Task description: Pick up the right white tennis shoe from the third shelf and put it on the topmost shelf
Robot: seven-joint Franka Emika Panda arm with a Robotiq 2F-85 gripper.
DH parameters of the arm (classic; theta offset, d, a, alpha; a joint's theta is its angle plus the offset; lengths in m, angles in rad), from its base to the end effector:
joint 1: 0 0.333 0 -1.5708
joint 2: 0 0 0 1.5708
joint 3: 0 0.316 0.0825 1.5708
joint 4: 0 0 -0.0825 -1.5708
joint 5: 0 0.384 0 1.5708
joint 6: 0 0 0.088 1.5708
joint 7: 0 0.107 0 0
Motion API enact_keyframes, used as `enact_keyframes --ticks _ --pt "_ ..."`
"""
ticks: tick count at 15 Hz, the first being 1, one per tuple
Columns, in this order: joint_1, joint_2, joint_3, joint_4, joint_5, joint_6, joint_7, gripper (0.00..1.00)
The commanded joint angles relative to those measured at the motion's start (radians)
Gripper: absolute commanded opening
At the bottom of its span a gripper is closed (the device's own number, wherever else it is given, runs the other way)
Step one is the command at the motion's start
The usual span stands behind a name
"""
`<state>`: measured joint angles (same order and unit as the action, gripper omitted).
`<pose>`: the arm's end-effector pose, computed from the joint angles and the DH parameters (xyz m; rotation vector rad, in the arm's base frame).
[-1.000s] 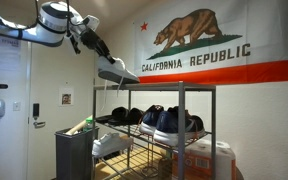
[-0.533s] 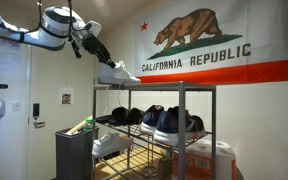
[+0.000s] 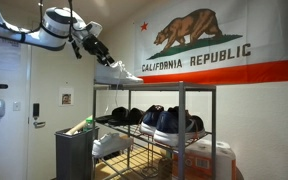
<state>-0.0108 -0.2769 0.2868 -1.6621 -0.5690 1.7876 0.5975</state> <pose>0.4668 0.1132 0.7579 2.5563 -0.3911 0.8393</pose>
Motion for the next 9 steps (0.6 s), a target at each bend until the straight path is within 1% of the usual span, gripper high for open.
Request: enact_keyframes --ticks 1,5,9 --pt "0.024 0.019 0.005 0.064 -0.018 -0.059 -0.004 1.00" --pt "0.036 0.023 0.019 0.122 -0.033 -0.118 -0.009 1.00" --pt "0.048 0.044 0.043 0.204 -0.056 -0.242 -0.033 1.00"
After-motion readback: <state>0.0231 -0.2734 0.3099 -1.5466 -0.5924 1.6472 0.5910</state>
